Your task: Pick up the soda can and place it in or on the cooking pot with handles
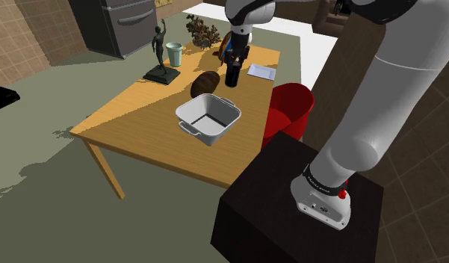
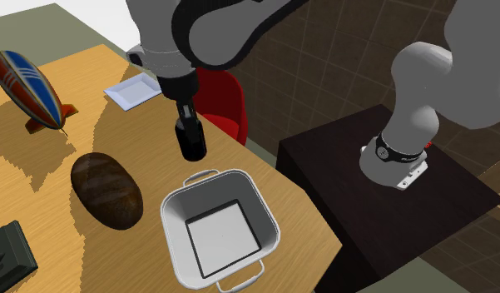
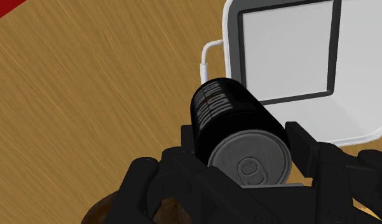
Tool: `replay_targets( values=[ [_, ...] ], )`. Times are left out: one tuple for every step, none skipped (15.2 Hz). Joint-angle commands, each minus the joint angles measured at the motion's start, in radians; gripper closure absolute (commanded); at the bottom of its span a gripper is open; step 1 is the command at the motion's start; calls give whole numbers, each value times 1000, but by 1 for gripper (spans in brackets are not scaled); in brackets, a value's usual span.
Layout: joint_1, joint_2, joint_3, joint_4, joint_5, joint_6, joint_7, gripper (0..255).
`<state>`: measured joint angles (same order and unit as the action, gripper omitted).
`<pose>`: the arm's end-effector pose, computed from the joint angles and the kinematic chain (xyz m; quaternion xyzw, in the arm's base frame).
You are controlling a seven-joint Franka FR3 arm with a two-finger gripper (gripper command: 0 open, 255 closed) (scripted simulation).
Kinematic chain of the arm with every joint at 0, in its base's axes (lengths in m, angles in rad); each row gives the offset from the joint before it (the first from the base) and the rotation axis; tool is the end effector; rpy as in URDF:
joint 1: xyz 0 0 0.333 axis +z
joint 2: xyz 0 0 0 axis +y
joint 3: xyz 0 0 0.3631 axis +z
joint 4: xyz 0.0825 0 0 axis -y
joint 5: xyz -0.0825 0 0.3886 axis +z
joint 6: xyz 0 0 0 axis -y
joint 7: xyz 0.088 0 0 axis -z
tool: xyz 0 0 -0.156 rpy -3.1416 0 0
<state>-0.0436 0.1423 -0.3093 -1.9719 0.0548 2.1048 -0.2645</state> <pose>0.5612 -0.1967 0.3974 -0.9984 0.0567 0.0004 0.0022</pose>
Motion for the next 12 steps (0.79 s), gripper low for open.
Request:
replay_targets(
  values=[
    [29,-26,18,-28,-12,5,54,255],
    [43,-38,28,-40,-17,6,79,255],
    [56,-50,37,-51,-22,6,105,255],
    [70,-60,48,-60,-26,6,130,255],
    [83,-70,58,-69,-29,6,156,255],
    [96,-78,69,-76,-33,5,181,255],
    [109,-86,80,-82,-35,4,206,255],
    [121,-92,91,-87,-38,2,231,255],
    [134,-98,102,-91,-40,1,256,255],
    [147,-103,113,-93,-41,-1,281,255],
    [159,-106,125,-95,-43,-3,305,255],
    [159,-101,125,-102,-42,10,304,255]
  ],
)
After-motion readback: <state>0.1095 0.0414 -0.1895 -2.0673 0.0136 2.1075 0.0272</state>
